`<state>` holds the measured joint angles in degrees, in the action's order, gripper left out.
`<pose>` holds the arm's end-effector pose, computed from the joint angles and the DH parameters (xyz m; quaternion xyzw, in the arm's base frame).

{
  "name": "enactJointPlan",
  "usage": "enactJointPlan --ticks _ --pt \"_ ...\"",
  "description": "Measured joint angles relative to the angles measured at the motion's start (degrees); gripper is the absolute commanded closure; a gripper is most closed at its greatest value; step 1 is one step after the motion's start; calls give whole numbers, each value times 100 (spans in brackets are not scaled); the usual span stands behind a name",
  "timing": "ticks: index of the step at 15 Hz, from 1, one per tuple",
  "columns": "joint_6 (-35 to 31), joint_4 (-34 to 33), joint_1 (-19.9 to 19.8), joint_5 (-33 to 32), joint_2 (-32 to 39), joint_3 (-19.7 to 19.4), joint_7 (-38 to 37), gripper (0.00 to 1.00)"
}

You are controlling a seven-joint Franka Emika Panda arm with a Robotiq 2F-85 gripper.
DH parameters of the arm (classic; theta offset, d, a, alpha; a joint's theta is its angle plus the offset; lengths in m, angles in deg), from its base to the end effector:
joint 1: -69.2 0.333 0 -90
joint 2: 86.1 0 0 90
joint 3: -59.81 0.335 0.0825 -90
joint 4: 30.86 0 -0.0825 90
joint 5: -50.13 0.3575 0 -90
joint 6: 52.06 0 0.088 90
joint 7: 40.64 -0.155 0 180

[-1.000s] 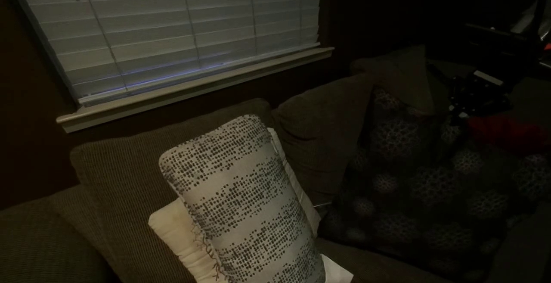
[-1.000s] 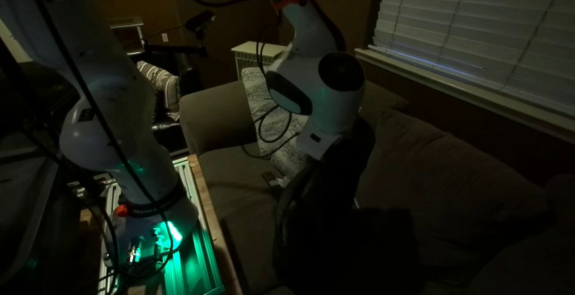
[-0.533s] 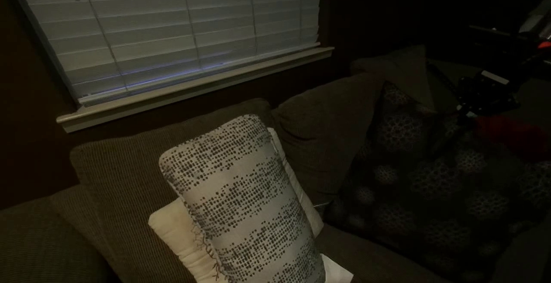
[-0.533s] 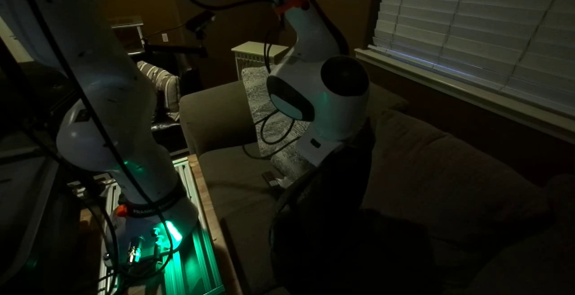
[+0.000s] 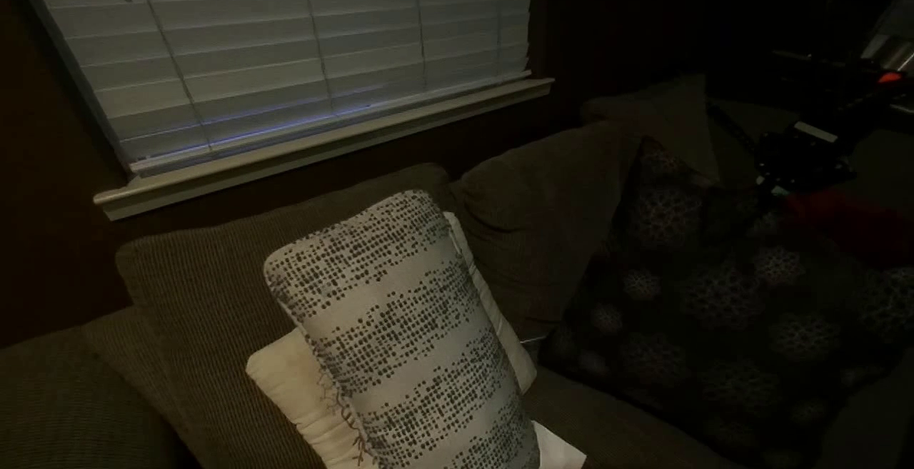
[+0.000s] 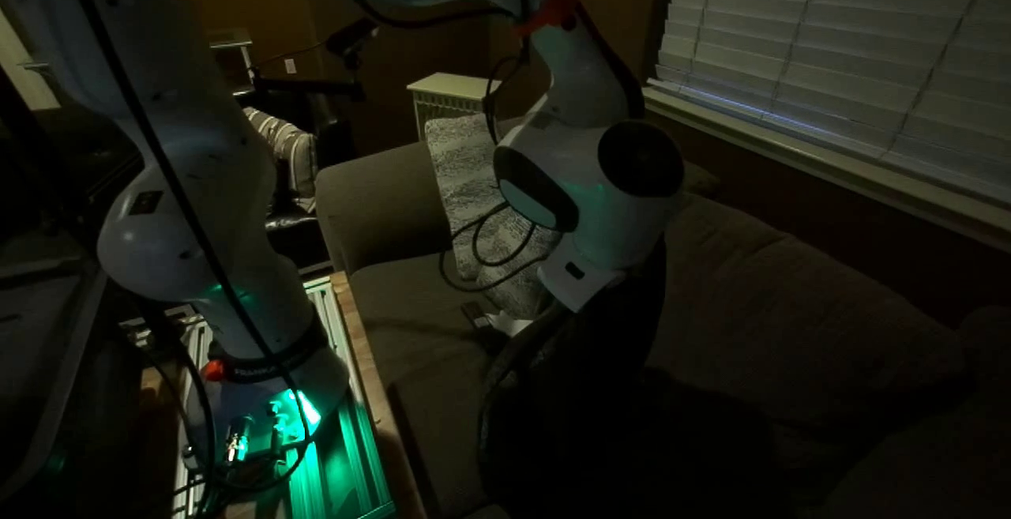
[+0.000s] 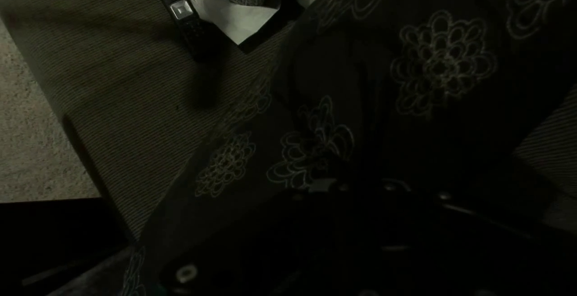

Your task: Move the black pillow to the seat

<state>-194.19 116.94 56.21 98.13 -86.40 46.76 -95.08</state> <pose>0.3882 -0.1683 0.2532 -0.4817 0.8431 0.0994 0.2171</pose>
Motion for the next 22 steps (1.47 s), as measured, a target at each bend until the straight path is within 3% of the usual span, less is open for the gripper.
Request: enactJointPlan --ticks 2,3,5,14,22 --pt "149 -158 -29 -1 169 -56 70 94" --pt "218 -237 -41 -1 250 -81 94 68" --pt "343 -385 -46 -37 406 -133 103 65" --pt "621 -748 -93 -457 536 -282 92 2" --pt "621 -818 -39 -803 378 -246 83 0"
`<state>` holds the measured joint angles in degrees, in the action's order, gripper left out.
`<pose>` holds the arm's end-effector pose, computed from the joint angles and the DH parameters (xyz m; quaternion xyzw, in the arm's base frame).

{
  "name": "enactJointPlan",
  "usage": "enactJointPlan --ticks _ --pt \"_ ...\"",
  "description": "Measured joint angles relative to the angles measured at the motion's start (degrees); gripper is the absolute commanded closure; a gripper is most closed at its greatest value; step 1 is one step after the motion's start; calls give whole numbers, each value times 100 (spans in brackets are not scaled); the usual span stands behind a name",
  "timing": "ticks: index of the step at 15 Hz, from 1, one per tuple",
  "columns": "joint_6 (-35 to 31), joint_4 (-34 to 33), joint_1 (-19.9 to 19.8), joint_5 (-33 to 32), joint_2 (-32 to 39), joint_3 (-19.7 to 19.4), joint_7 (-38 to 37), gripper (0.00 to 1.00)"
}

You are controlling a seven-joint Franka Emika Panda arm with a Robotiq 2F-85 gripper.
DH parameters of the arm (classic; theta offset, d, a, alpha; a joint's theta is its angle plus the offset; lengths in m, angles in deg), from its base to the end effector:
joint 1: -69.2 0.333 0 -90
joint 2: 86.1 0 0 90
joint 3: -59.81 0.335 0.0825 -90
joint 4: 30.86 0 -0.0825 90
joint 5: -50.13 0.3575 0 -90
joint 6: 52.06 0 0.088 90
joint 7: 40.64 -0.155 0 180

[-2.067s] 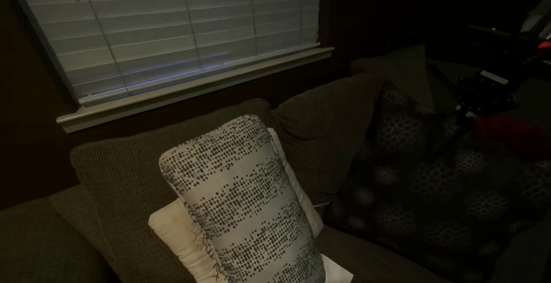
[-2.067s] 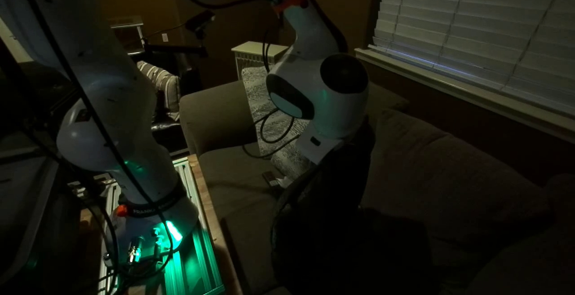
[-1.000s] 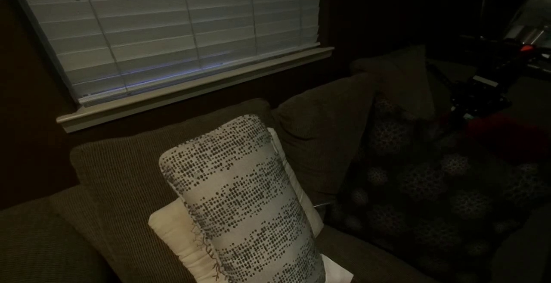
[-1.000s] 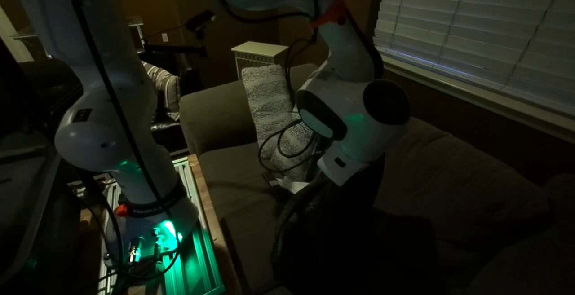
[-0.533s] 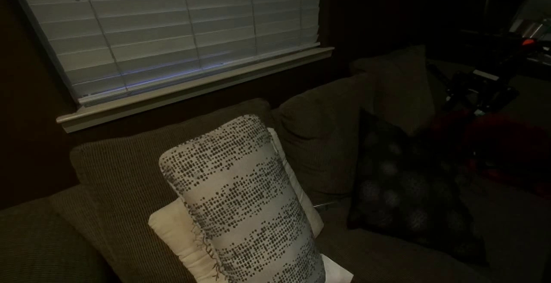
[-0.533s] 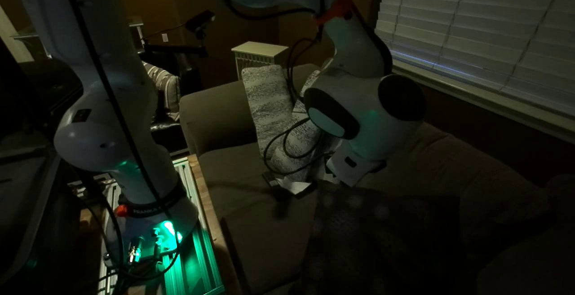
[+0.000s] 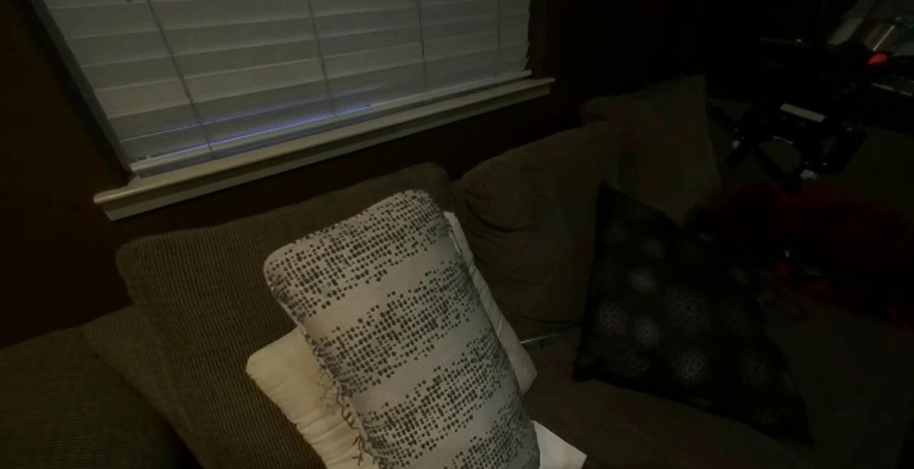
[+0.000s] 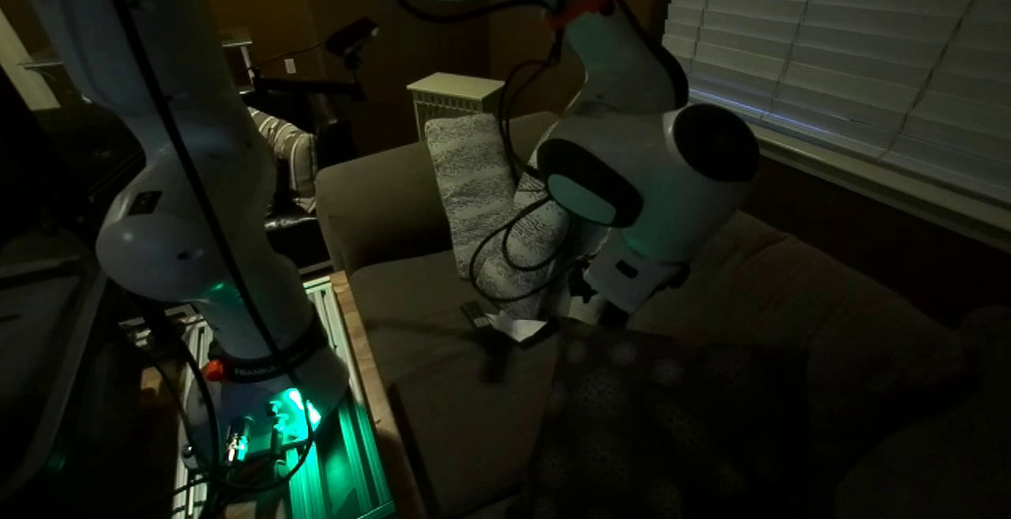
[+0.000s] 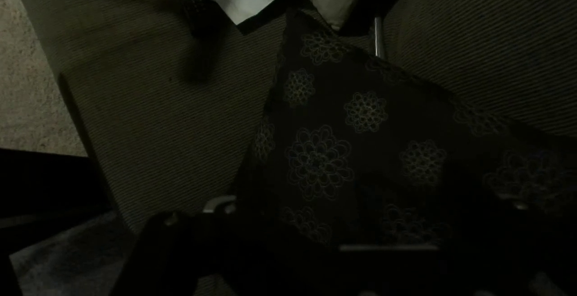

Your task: Move the black pillow to the seat

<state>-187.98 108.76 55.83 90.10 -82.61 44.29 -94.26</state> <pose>0.4159 -0.1977 0.2680 -0.5351 0.8152 0.1005 0.1976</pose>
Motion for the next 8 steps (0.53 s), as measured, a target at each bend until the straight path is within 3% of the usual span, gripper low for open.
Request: enactJointPlan --ticks 8 --pt "46 -37 -57 -1591 -83 -28 1102 0"
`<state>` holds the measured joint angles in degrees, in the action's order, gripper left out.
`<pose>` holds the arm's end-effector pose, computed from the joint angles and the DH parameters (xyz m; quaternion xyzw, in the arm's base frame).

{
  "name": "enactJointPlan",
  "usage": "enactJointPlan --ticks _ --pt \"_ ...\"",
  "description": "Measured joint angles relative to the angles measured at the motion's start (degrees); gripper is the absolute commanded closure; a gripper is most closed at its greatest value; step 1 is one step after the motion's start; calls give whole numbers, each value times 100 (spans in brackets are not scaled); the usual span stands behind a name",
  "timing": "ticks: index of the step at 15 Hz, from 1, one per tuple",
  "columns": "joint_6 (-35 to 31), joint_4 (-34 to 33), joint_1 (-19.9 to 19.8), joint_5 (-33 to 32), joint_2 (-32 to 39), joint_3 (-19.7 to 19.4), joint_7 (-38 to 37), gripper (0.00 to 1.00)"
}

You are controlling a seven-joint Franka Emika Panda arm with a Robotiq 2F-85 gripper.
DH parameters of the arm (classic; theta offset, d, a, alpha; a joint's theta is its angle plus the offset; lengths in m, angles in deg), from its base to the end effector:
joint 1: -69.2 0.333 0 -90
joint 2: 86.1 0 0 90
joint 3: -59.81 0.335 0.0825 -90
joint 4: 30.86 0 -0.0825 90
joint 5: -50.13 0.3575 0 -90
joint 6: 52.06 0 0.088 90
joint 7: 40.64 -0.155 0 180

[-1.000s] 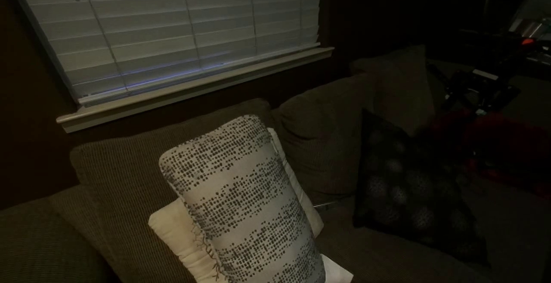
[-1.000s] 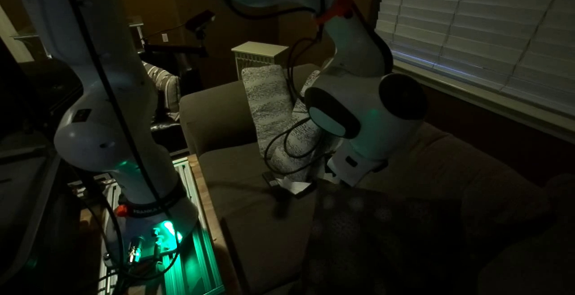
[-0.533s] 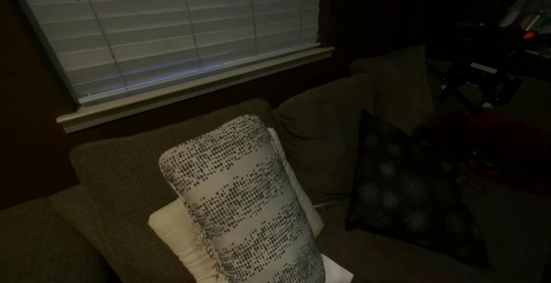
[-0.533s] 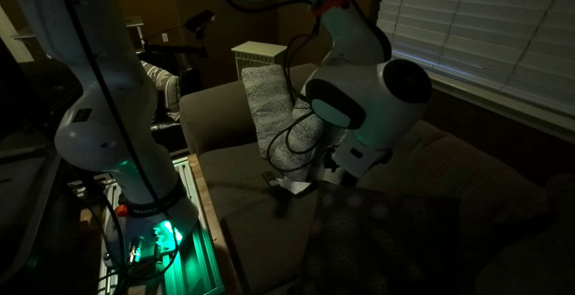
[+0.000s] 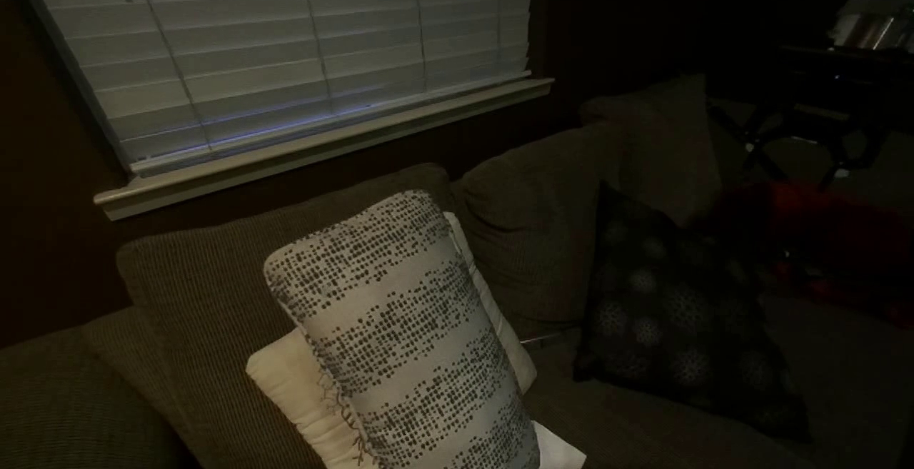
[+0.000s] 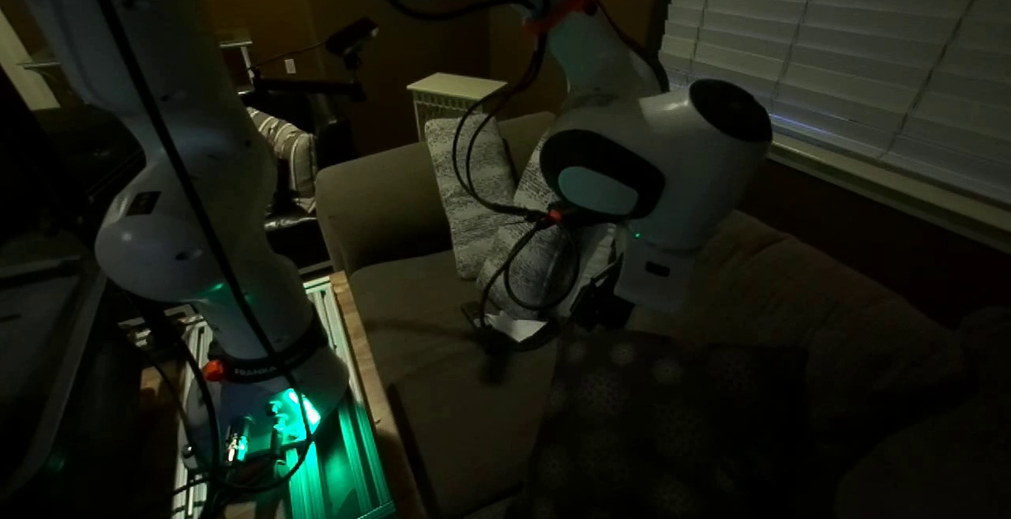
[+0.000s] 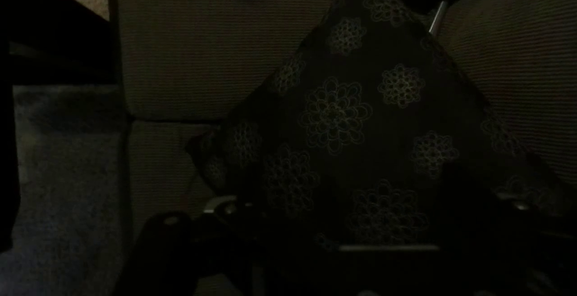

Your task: Move the black pillow to the seat

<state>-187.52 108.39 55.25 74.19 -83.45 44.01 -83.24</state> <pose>0.4055 -0.2109 0.2725 -0.6965 0.7033 0.0675 0.1248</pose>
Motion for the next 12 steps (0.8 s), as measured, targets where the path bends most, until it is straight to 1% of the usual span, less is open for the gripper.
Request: enactJointPlan --ticks 2,6,12 --pt "56 -54 0 -208 35 4 420 0" --pt "95 -331 6 -287 332 42 1499 0" --pt "-13 -1117 22 -291 1282 290 3049 0"
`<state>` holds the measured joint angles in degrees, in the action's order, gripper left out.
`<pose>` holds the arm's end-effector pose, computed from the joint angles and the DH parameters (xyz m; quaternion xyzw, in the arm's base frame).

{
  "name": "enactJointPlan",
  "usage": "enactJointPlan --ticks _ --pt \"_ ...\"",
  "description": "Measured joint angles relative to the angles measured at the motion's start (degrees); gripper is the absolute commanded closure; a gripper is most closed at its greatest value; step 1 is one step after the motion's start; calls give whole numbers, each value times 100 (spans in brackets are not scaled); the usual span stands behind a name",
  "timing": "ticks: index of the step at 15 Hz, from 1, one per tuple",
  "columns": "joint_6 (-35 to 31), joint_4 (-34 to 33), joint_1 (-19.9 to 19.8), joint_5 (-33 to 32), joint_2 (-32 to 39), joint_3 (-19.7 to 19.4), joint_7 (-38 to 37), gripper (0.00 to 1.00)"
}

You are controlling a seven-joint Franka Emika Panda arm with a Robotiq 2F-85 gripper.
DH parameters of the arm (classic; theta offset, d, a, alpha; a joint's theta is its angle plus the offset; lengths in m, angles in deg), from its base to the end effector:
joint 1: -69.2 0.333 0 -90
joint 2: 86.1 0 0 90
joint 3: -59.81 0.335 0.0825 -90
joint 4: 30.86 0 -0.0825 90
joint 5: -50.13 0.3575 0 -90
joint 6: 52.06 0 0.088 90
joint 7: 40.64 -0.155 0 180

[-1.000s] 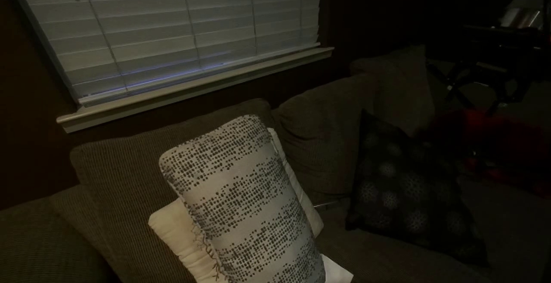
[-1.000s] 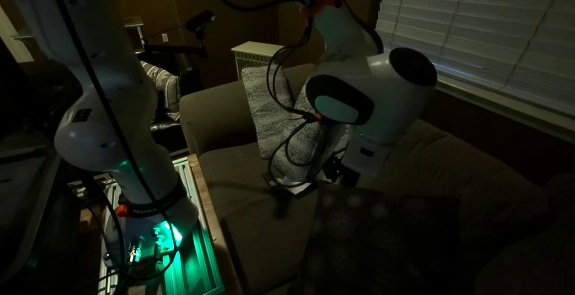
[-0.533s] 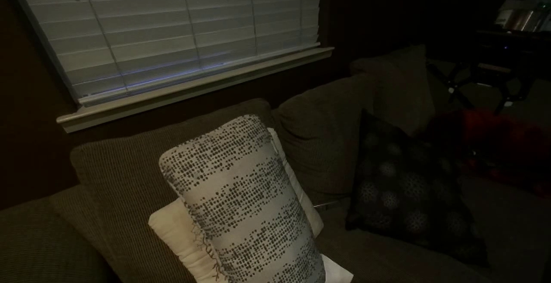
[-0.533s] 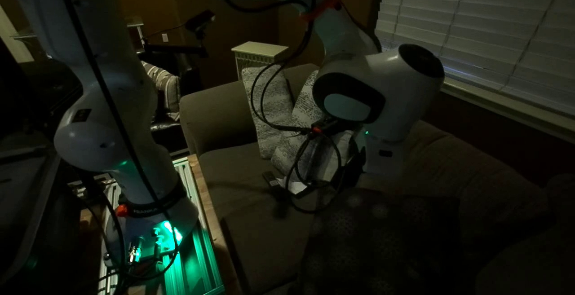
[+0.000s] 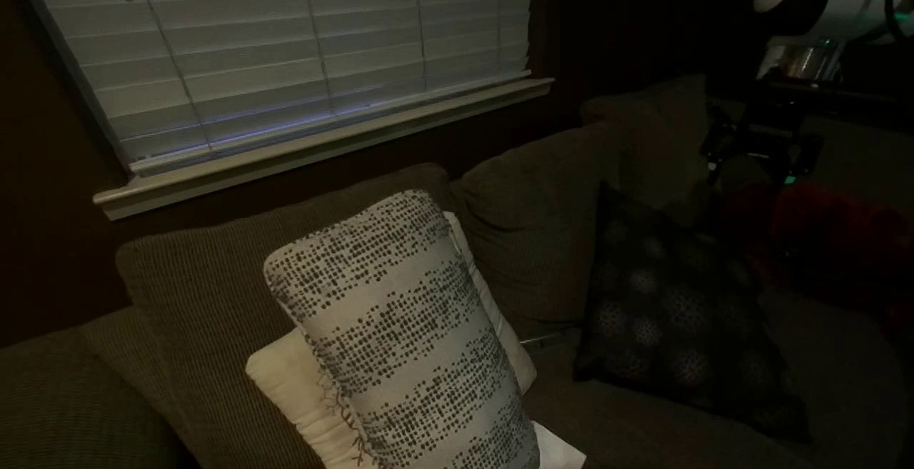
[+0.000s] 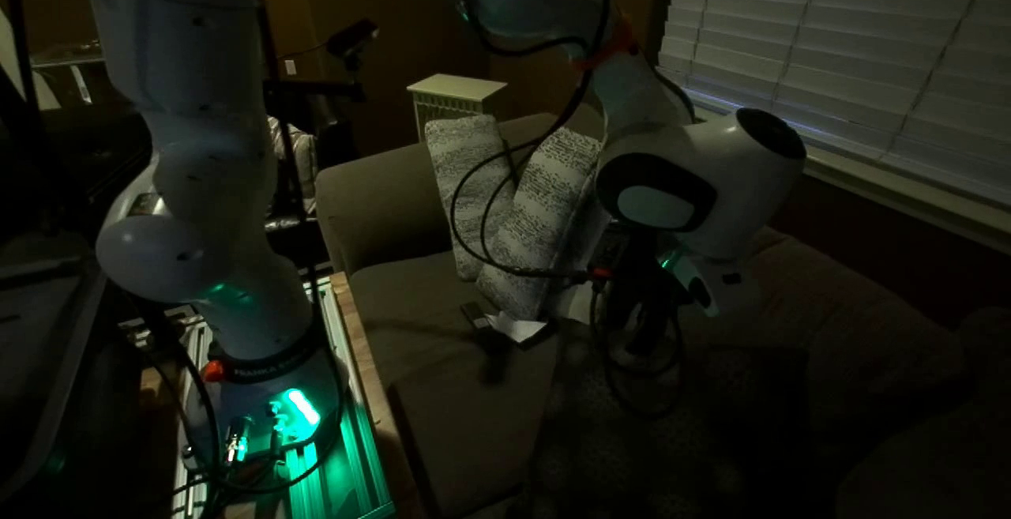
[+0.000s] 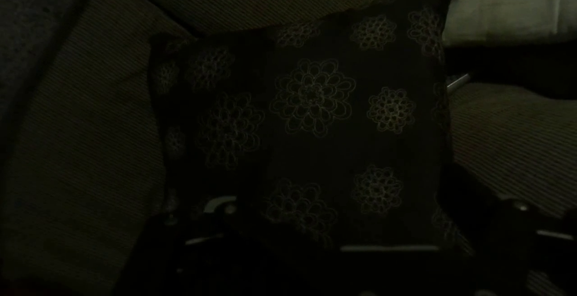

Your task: Move the black pillow to the seat

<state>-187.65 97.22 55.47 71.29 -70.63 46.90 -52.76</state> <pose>0.4681 -0.2184 0.2340 -0.8832 0.4563 0.0493 0.0970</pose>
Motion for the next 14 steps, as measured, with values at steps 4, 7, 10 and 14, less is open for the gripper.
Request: enactJointPlan --ticks 4,7,10,14 --pt "-236 -468 5 -84 624 232 854 0" --pt "-602 -717 2 -187 1038 412 1424 0" --pt "-859 -911 3 -333 1400 518 1575 0" --pt "-1028 -1123 0 -354 1809 634 1577 0"
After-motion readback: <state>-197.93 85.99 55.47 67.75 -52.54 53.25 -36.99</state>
